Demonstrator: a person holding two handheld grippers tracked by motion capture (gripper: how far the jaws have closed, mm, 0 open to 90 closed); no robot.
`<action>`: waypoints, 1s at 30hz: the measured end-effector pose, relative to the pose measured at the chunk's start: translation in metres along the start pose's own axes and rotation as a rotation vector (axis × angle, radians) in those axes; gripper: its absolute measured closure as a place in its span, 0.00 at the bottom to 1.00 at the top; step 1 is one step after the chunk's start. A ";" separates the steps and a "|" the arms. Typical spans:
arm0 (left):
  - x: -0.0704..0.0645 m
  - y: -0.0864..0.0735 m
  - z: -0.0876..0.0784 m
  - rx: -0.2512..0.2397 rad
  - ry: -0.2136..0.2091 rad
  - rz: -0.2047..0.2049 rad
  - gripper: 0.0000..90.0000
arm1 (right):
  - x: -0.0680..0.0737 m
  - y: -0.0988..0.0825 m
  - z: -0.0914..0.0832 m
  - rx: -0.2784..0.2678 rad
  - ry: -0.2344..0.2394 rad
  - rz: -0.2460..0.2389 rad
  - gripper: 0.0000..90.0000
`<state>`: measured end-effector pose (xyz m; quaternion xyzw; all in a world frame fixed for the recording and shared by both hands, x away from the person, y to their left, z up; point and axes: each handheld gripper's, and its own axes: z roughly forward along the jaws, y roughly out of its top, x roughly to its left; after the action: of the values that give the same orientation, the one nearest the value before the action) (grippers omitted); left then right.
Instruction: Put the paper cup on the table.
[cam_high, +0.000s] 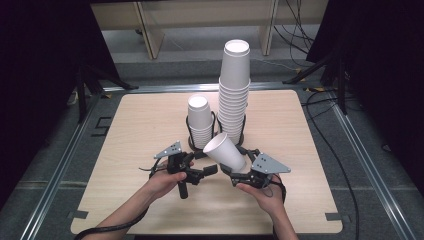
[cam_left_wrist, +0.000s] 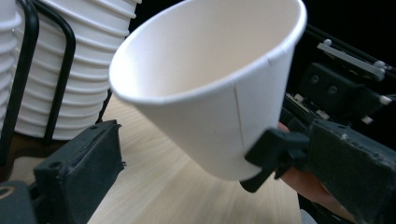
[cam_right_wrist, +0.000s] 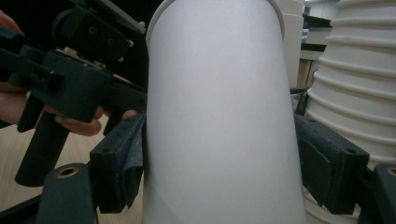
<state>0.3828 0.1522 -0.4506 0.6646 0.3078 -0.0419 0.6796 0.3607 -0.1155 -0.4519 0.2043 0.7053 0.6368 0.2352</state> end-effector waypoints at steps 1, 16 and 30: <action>0.000 0.001 0.000 0.001 -0.003 -0.003 0.04 | 0.002 0.000 0.002 -0.019 0.023 0.011 0.26; 0.004 0.005 0.006 -0.030 -0.016 -0.061 0.04 | 0.011 -0.002 0.009 0.016 0.041 -0.027 0.26; -0.007 0.013 -0.004 -0.046 0.055 0.136 0.15 | 0.015 0.000 0.013 0.152 0.079 -0.011 0.09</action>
<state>0.3820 0.1547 -0.4355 0.6689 0.2813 0.0296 0.6875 0.3565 -0.0965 -0.4540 0.1925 0.7614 0.5876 0.1947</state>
